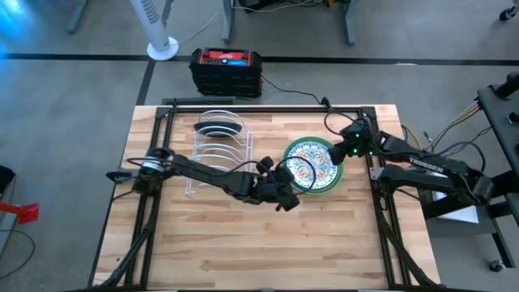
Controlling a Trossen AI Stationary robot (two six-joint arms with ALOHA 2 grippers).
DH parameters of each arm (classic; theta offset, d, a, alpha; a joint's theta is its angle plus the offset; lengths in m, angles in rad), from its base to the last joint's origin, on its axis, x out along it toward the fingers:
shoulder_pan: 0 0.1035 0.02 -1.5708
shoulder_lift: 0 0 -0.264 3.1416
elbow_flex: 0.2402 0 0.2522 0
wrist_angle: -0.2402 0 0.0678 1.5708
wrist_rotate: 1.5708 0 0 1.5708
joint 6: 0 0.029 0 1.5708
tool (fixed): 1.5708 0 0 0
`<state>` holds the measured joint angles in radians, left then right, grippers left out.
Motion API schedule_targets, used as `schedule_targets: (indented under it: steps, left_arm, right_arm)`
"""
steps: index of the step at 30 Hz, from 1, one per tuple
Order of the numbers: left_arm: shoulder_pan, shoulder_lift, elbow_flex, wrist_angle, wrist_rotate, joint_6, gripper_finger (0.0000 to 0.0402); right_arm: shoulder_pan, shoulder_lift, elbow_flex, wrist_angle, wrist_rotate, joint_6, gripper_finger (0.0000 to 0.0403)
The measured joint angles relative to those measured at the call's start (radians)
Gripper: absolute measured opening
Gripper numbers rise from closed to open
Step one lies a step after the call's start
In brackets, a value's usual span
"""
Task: Sort dishes
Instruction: Put the white pattern plate in the dish rack
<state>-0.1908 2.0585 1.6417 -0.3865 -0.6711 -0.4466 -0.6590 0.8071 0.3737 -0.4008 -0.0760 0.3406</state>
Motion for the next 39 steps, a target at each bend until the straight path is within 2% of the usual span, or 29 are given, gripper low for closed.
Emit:
schedule_targets:
  steps: [3, 11, 19, 24, 39]
  left_arm:
    - [0.004, 0.024, 0.0, 0.015, 0.017, 0.011, 0.0077]
    - [0.016, 0.092, 0.0, 0.208, 0.042, 0.081, 0.0077]
    - [0.033, 0.122, 0.0, 0.22, 0.067, 0.079, 0.0077]
    - [0.043, 0.149, 0.0, 0.23, 0.117, 0.073, 0.0077]
    - [0.052, 0.172, 0.0, 0.239, 0.134, 0.064, 0.0077]
  right_arm:
    - [0.0, 0.016, -0.021, 0.044, 0.0, -0.003, 0.0199]
    - [0.0, 0.027, -0.038, 0.07, -0.001, -0.012, 0.0199]
    - [0.0, 0.027, -0.041, 0.069, -0.004, -0.025, 0.0199]
    - [0.0, 0.027, -0.041, 0.069, -0.008, -0.029, 0.0199]
    - [0.0, 0.09, -0.051, 0.104, -0.004, -0.051, 0.0199]
